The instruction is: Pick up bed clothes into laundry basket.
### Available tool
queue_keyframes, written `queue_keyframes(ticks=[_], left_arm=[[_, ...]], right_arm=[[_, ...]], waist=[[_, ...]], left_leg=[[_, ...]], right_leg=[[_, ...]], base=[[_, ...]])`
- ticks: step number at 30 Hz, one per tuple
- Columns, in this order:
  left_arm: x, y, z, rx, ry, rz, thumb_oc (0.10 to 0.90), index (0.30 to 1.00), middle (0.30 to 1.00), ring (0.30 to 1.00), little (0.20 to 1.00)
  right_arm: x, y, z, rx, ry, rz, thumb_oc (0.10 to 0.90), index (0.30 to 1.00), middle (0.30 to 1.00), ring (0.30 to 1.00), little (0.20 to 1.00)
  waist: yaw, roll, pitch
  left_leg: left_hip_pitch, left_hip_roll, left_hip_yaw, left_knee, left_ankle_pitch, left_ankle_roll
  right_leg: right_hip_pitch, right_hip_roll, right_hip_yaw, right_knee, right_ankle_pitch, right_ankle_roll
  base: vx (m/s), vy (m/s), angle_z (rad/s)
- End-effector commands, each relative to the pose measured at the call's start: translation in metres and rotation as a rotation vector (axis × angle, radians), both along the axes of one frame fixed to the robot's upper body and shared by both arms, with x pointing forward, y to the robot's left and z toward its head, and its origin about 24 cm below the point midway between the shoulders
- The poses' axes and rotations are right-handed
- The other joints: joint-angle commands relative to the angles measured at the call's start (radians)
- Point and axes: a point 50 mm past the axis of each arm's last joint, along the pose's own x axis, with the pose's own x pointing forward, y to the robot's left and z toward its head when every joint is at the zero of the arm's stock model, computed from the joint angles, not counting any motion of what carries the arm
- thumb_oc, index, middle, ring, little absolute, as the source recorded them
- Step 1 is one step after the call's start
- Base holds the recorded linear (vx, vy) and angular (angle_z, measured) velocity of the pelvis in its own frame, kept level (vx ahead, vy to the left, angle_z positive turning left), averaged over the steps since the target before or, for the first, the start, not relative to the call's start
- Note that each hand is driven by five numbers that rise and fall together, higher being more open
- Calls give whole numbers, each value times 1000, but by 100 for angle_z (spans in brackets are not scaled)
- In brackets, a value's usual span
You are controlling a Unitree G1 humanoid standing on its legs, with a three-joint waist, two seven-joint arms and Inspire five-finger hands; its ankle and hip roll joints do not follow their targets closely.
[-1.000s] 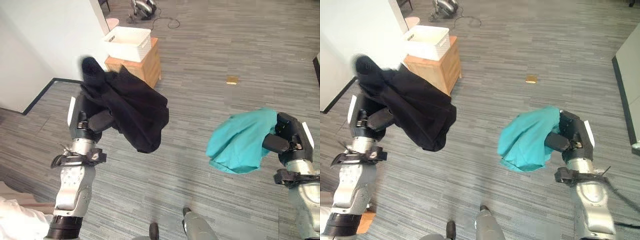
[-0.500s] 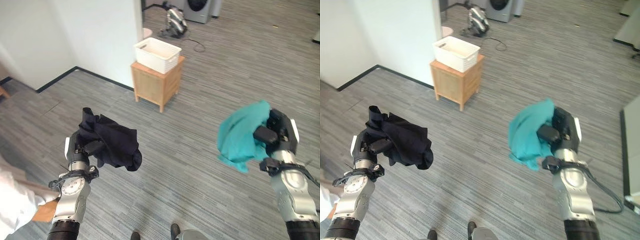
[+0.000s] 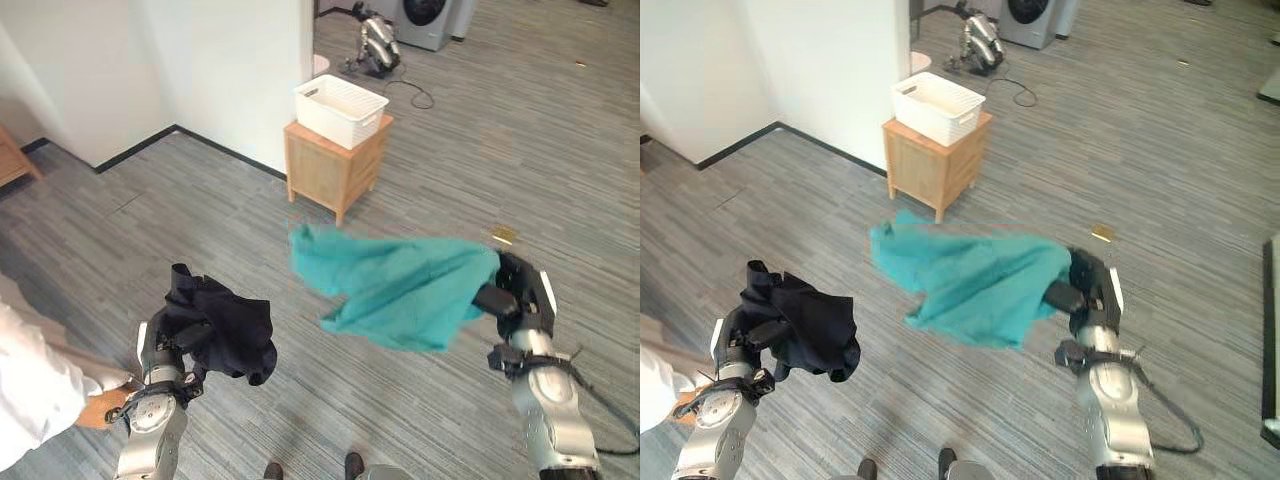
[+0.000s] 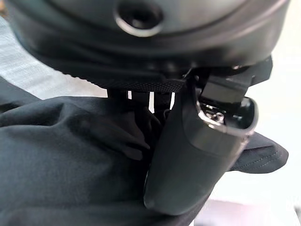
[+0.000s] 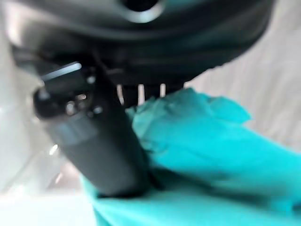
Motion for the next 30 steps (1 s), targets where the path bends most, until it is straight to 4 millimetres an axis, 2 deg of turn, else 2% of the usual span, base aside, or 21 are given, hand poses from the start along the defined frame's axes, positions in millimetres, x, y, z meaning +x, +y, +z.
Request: queue_keyframes(ticks=[1, 4, 12, 20, 25, 27, 28, 29, 30], left_arm=[[26, -5, 72, 122, -354, -97, 400, 300, 300, 300, 300], [30, -8, 71, 115, -356, -97, 400, 300, 300, 300, 300], [29, -9, 66, 113, -335, -96, 400, 300, 300, 300, 300], [27, -2, 62, 103, -324, -59, 400, 300, 300, 300, 300], [28, 5, 66, 110, -341, -19, 400, 300, 300, 300, 300], [32, 5, 70, 120, -354, -19, 400, 300, 300, 300, 300], [32, 5, 70, 119, -355, -19, 400, 300, 300, 300, 300], [34, 3, 71, 119, -356, -30, 400, 300, 300, 300, 300], [35, 2, 71, 118, -355, -33, 400, 300, 300, 300, 300]], right_arm=[[7, -8, 48, -76, -254, -27, 400, 300, 300, 300, 300], [6, -7, 48, -92, -256, -30, 400, 300, 300, 300, 300], [2, -9, 45, -103, -244, -48, 400, 300, 300, 300, 300], [12, -2, 48, -78, -270, -15, 400, 300, 300, 300, 300], [17, 3, 50, -72, -276, 5, 400, 300, 300, 300, 300], [17, 2, 50, -78, -271, 5, 400, 300, 300, 300, 300], [17, 2, 50, -78, -271, 5, 400, 300, 300, 300, 300], [14, 0, 50, -83, -271, -4, 400, 300, 300, 300, 300], [13, 0, 50, -82, -274, -6, 400, 300, 300, 300, 300]], waist=[[-31, -45, -94], [-48, -39, -95], [-56, -30, -98], [-50, -35, -67], [-45, -21, -44], [-58, -12, -19], [-58, -13, -19], [-68, -4, -1], [-74, 2, 12]], left_leg=[[-32, -30, 61, 53, -51, 30], [-31, -30, 77, 54, -64, 27], [-23, -28, 97, 3, -32, 21], [-44, -37, 125, 114, -99, 25], [-57, -48, 139, 133, -124, 48], [-46, -53, 136, 137, -137, 64], [-47, -55, 137, 138, -137, 64], [-27, -61, 132, 141, -150, 75], [-16, -61, 130, 146, -156, 77]], right_leg=[[112, -89, -35, -131, 66, 60], [111, -91, -20, -146, 66, 63], [106, -87, -9, -184, 92, 69], [111, -99, 9, -177, 89, 75], [48, -106, 25, -46, 57, 91], [-21, -109, 26, 107, 88, 120], [-26, -110, 28, 116, 84, 121], [-79, -107, 25, 251, 147, 139], [-109, -103, 22, 310, 175, 144]], base=[[70, 23, -25], [36, 17, -25], [24, 7, -9], [6, 16, -8], [13, 90, -12], [24, 97, -7], [82, 113, -4], [112, 108, -4], [152, 147, -7]])
